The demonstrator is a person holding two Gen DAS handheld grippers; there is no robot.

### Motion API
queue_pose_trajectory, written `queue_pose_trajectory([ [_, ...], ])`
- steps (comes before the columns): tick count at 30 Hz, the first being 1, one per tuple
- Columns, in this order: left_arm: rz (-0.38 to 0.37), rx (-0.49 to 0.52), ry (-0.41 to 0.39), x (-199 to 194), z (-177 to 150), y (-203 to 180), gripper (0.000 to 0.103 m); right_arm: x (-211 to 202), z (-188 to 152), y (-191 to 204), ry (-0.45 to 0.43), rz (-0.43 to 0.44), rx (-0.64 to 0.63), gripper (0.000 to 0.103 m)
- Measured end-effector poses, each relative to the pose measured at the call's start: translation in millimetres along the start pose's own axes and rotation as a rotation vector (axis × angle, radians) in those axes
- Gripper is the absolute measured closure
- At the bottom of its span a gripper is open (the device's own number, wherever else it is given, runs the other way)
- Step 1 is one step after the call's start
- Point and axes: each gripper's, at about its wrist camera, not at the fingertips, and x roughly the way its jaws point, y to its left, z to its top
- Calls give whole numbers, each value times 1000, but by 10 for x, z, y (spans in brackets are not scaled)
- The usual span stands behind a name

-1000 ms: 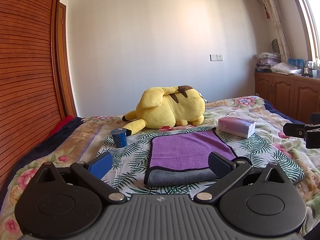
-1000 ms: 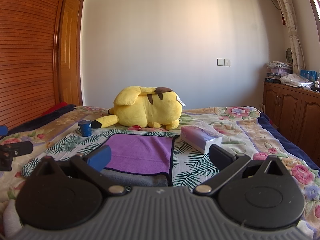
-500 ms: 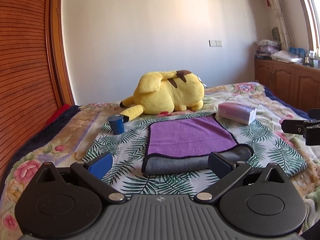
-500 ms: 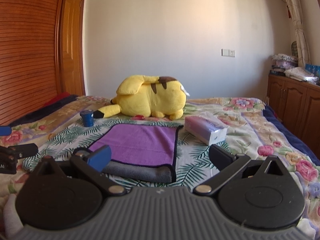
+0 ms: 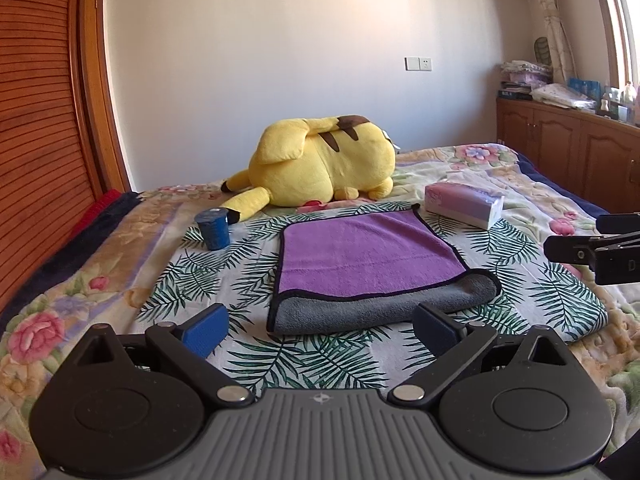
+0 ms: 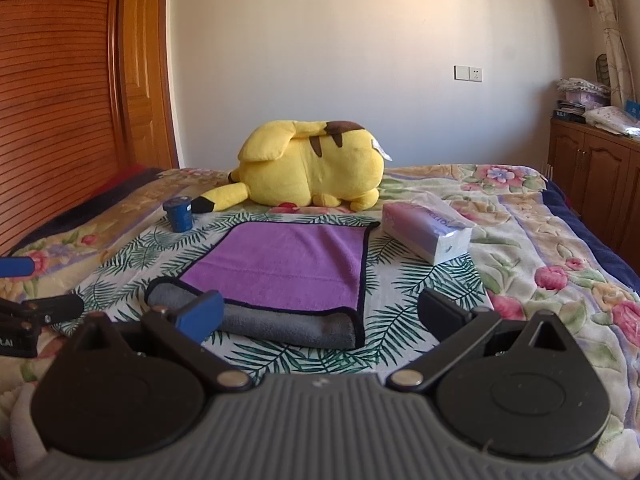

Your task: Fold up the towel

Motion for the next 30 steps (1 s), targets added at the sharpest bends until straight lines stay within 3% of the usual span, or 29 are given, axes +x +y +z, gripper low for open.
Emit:
queue_pose_trajectory([
  [5, -18, 1, 8, 51, 42, 12, 25, 83, 21, -25, 16, 9, -13, 1],
  [9, -33, 2, 8, 100, 94, 32, 27, 167, 36, -42, 38, 25, -18, 14],
  [30, -91, 42, 83, 686, 202, 125, 44, 715, 64, -119, 143, 61, -54, 25],
])
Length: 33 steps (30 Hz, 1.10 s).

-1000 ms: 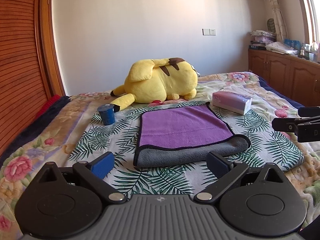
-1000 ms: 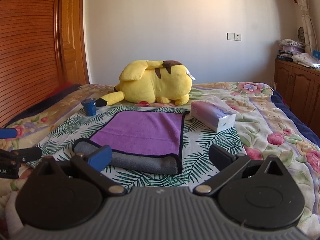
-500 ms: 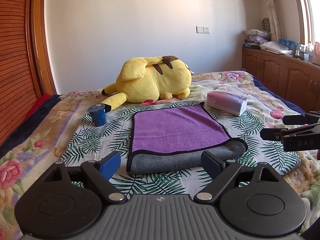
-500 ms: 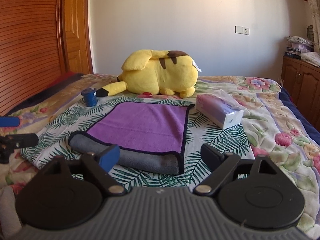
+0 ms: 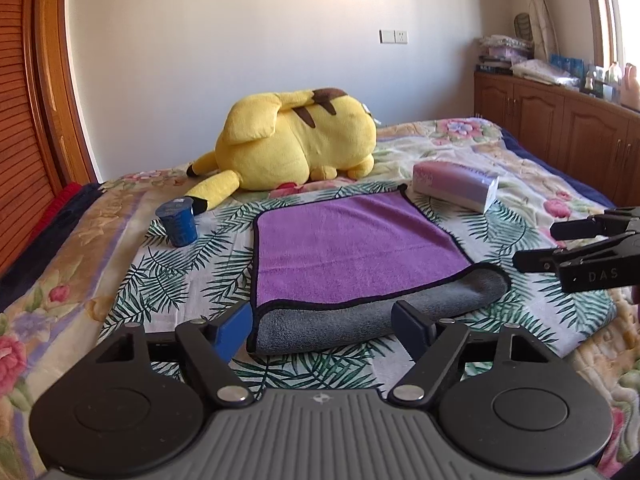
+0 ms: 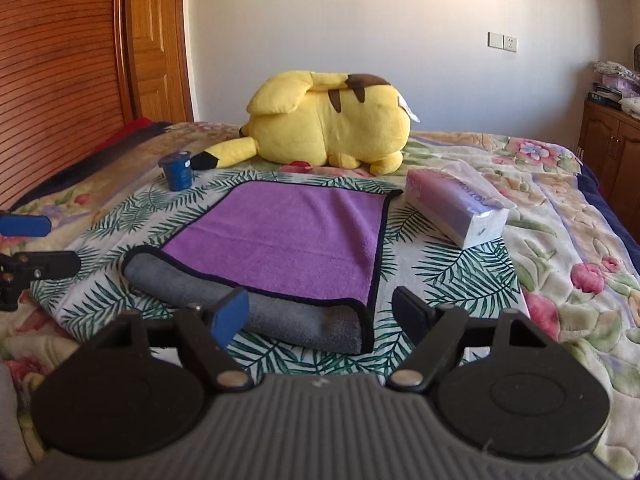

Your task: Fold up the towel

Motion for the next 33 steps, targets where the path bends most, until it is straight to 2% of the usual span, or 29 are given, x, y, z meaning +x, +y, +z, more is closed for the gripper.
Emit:
queue_pose_trajectory([
  [7, 8, 5, 40, 265, -16, 107, 48, 183, 22, -84, 30, 13, 12, 28],
  [11, 9, -6, 63, 410, -27, 178, 54, 283, 27, -112, 50, 21, 16, 31],
  [17, 8, -33, 86, 587, -24, 298, 55, 421, 28, -139, 80, 41, 15, 35],
  [33, 16, -37, 150, 1060, -84, 500, 61, 712, 7, -257, 143, 46, 17, 36],
])
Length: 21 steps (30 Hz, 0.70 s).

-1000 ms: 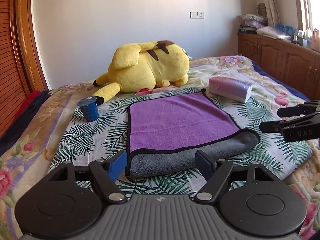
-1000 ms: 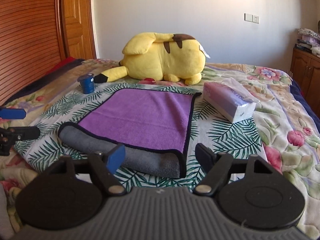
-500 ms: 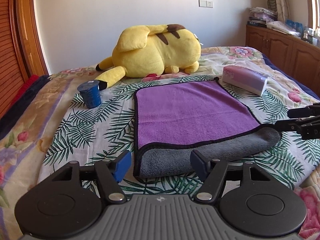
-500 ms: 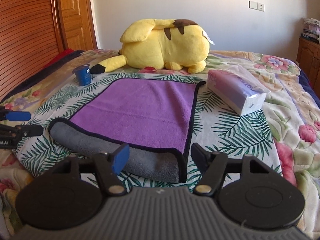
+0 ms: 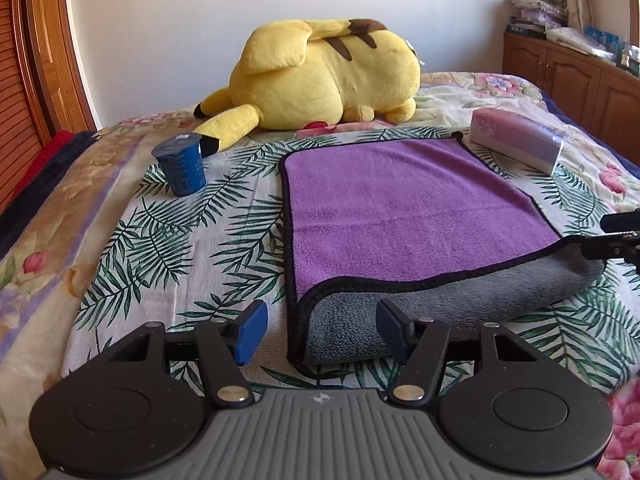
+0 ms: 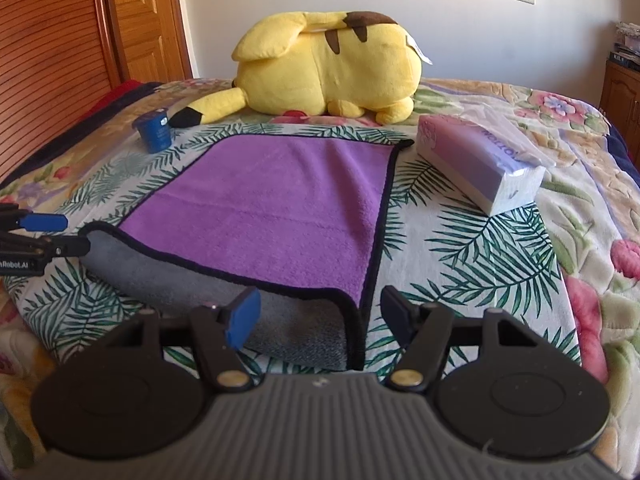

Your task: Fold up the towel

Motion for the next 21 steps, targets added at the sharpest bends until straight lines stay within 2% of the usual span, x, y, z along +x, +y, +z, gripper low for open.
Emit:
queue_pose_trajectory([
  [6, -17, -19, 22, 91, -19, 55, 66, 81, 2, -78, 20, -4, 11, 36],
  [14, -50, -37, 32, 156, -43, 50, 78, 177, -26, -146, 73, 8, 35, 36],
  [21, -53, -42, 46, 178, -74, 39, 84, 218, -51, -143, 123, 35, 36, 43],
])
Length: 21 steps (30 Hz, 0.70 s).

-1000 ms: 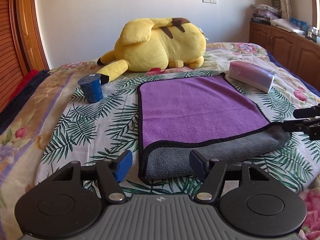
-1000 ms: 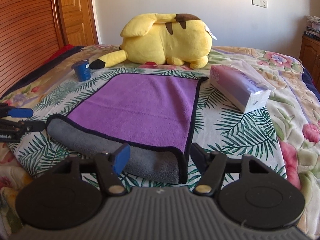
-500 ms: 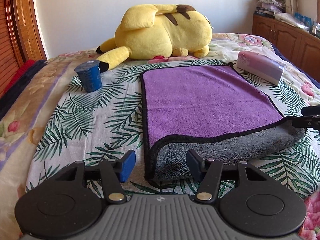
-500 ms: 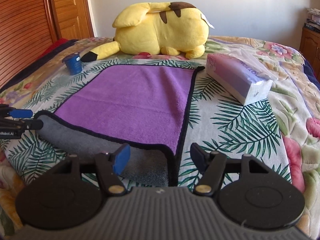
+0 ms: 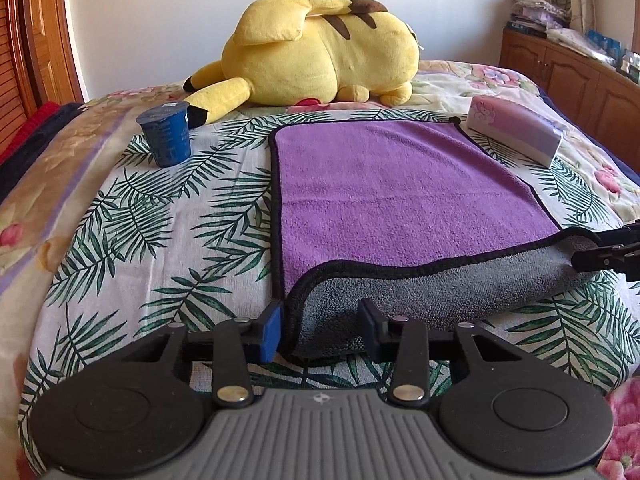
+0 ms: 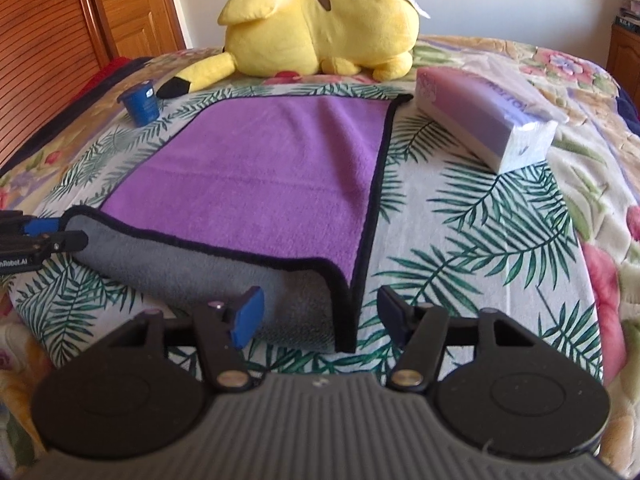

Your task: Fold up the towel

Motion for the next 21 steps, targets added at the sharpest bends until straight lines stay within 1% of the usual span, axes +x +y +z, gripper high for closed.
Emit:
queue_pose_trajectory([
  [4, 5, 8, 7, 9, -26, -10, 85, -15, 6, 8, 10, 16, -2, 46],
  [10, 9, 17, 20, 36, -57, -20, 85, -45, 20, 39, 13, 30, -25, 56],
  [12, 9, 17, 19, 37, -59, -21, 88, -39, 22, 41, 17, 29, -29, 63],
  [13, 8, 16, 18, 35, -61, -23, 91, -34, 21, 39, 20, 29, -31, 66],
  [14, 7, 15, 15, 32, -61, -22, 96, -30, 20, 36, 22, 27, -33, 71],
  [15, 7, 16, 13, 28, -62, -25, 99, -27, 18, 38, 24, 23, -35, 73],
  [16, 7, 17, 10, 25, -60, -25, 103, -23, 17, 34, 25, 22, -38, 75],
  [18, 7, 20, 7, 15, -57, -34, 103, -20, 16, 31, 27, 22, -40, 81],
  [21, 6, 22, 0, 1, -52, -41, 103, -17, 13, 29, 27, 21, -47, 84],
])
